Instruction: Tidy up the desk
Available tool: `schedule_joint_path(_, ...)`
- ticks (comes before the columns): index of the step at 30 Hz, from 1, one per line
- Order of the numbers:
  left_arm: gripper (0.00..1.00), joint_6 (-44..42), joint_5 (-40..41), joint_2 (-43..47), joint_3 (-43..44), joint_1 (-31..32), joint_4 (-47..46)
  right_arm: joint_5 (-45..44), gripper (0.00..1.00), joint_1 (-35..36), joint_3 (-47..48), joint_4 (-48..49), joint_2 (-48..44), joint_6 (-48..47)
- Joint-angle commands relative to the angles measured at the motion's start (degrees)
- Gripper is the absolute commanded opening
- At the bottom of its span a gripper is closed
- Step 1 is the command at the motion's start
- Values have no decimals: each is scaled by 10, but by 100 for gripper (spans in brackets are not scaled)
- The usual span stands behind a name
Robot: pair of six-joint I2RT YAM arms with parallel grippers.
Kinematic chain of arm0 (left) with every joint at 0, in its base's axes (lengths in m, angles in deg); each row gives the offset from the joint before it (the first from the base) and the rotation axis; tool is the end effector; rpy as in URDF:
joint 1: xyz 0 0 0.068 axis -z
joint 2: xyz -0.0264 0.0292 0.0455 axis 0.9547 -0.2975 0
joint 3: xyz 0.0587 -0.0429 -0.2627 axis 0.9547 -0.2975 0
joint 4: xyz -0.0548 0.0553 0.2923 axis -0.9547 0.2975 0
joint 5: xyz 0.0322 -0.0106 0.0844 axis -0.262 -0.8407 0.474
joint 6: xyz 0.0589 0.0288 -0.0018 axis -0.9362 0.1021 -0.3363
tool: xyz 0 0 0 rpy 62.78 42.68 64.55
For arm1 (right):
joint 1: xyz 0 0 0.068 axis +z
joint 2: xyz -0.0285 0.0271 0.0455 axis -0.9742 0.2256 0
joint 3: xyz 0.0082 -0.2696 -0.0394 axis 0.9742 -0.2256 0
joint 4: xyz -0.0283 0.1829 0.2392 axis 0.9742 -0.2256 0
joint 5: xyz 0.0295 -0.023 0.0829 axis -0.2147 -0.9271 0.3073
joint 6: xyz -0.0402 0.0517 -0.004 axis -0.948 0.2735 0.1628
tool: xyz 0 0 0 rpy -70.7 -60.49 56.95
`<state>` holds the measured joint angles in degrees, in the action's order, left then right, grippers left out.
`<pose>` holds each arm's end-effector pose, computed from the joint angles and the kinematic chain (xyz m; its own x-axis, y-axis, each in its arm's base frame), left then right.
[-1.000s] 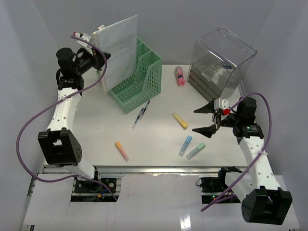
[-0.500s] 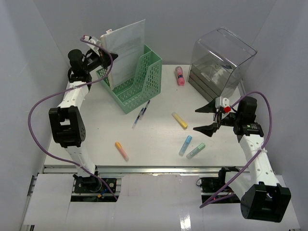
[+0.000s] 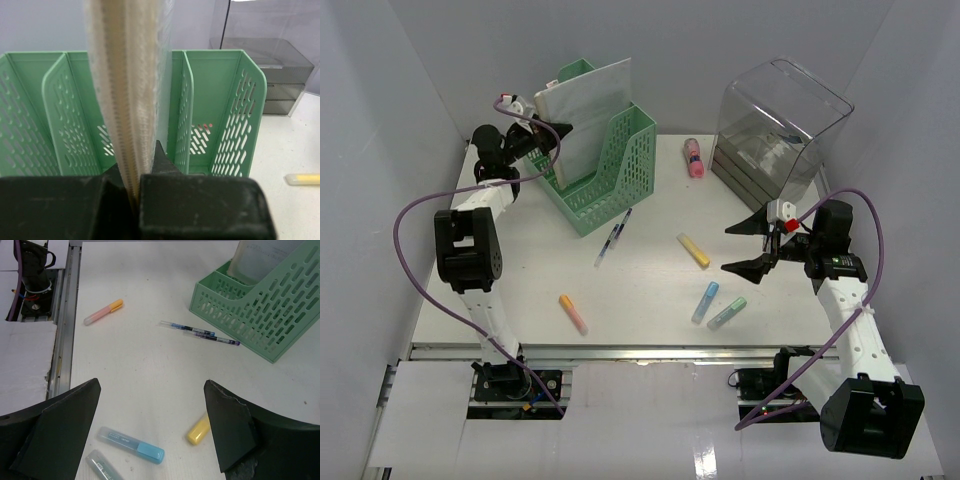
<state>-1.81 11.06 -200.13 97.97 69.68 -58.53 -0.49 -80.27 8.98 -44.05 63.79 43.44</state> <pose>0.5096 -0.0163 0.2866 0.1160 -0.1278 -0.9850 0.8149 0.5793 0.0208 0.2409 0.0369 0.2899 0.1558 -0.1163 -0.9809 -0.9637 0.1999 -0.1768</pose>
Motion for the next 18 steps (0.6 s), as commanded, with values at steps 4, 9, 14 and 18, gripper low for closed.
schedule_joint_path(4,0,-5,-21,24,-40,1,-84,13,90,-2,5,4,-3,0)
schedule_joint_path(9,37,-20,17,54,-100,-1,-83,10,91,-2,3,4,-4,0)
schedule_joint_path(14,96,-51,62,105,-132,-1,-39,4,92,-3,-1,10,-10,4)
schedule_joint_path(18,98,-77,105,146,-117,-3,42,-3,94,-6,-12,29,-14,21)
